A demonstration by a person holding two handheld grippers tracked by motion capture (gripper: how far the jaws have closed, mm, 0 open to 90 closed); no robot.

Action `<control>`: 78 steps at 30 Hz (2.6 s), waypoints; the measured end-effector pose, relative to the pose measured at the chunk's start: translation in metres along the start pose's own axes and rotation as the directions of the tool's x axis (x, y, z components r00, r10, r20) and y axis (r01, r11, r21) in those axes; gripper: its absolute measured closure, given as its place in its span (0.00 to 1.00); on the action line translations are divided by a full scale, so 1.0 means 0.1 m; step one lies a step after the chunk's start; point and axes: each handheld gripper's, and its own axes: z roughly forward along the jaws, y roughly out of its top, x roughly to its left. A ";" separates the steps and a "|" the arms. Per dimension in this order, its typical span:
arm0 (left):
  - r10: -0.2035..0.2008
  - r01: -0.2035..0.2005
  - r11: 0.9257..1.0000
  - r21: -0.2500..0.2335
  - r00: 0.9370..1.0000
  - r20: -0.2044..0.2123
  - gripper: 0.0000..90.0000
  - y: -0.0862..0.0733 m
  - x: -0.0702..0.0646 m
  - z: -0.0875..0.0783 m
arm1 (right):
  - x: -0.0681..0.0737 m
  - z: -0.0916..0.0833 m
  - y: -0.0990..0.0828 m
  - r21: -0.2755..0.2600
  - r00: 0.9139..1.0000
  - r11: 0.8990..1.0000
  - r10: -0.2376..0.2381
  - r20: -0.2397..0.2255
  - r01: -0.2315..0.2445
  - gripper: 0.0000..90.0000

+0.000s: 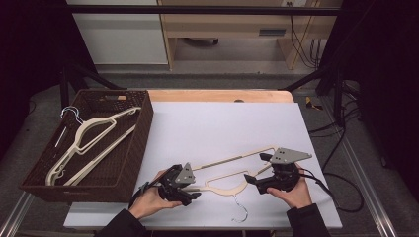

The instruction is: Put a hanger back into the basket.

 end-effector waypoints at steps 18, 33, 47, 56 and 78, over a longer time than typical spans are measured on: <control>-0.003 -0.005 0.995 0.095 0.997 0.077 0.73 -0.05 0.16 0.17 | -0.01 0.00 0.00 0.008 1.000 1.000 -0.004 -0.010 0.004 0.11; 0.031 -0.045 0.987 0.152 0.995 0.091 0.84 0.03 0.14 0.18 | -0.01 0.00 0.00 0.007 1.000 1.000 0.002 -0.009 -0.002 0.10; 0.075 -0.086 0.988 0.126 0.993 0.092 0.88 0.04 0.06 0.14 | 0.01 0.05 -0.02 0.028 1.000 1.000 -0.011 -0.026 0.012 0.10; 0.033 -0.042 0.994 0.100 0.995 0.089 0.88 0.04 0.07 0.09 | 0.03 0.11 -0.03 0.041 0.999 0.999 -0.011 -0.043 0.013 0.12; -0.008 0.001 0.995 0.095 0.997 0.077 0.88 0.08 0.04 0.02 | 0.36 0.39 -0.36 0.223 1.000 0.975 -0.003 -0.027 0.009 0.33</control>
